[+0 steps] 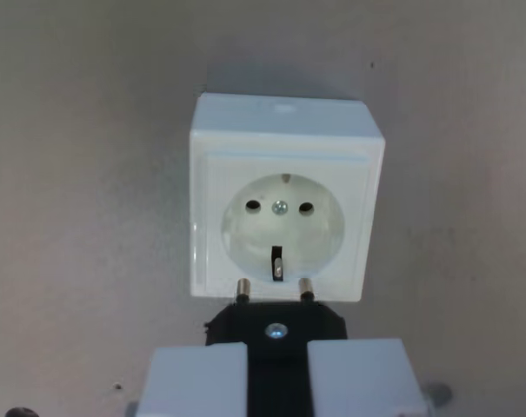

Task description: Move above the white socket

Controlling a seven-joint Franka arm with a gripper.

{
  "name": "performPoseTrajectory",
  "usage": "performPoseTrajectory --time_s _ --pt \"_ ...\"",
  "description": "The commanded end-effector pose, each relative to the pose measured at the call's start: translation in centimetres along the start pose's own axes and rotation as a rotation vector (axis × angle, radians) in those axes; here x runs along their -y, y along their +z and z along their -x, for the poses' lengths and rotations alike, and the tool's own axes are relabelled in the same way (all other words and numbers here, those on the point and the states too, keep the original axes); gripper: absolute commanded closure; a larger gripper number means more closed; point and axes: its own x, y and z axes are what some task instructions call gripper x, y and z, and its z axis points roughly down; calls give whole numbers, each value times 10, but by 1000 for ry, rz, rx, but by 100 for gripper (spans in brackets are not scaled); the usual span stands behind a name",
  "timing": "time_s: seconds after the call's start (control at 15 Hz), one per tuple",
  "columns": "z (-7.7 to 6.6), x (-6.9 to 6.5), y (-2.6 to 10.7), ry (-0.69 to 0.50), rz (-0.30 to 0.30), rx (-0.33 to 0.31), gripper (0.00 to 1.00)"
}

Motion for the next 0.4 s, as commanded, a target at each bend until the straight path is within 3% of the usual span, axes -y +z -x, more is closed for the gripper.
performPoseTrajectory --time_s 0.07,0.4 --pt "-5 -4 10 53 4 -54 100" --pt "-7 -6 15 49 0 -45 100"
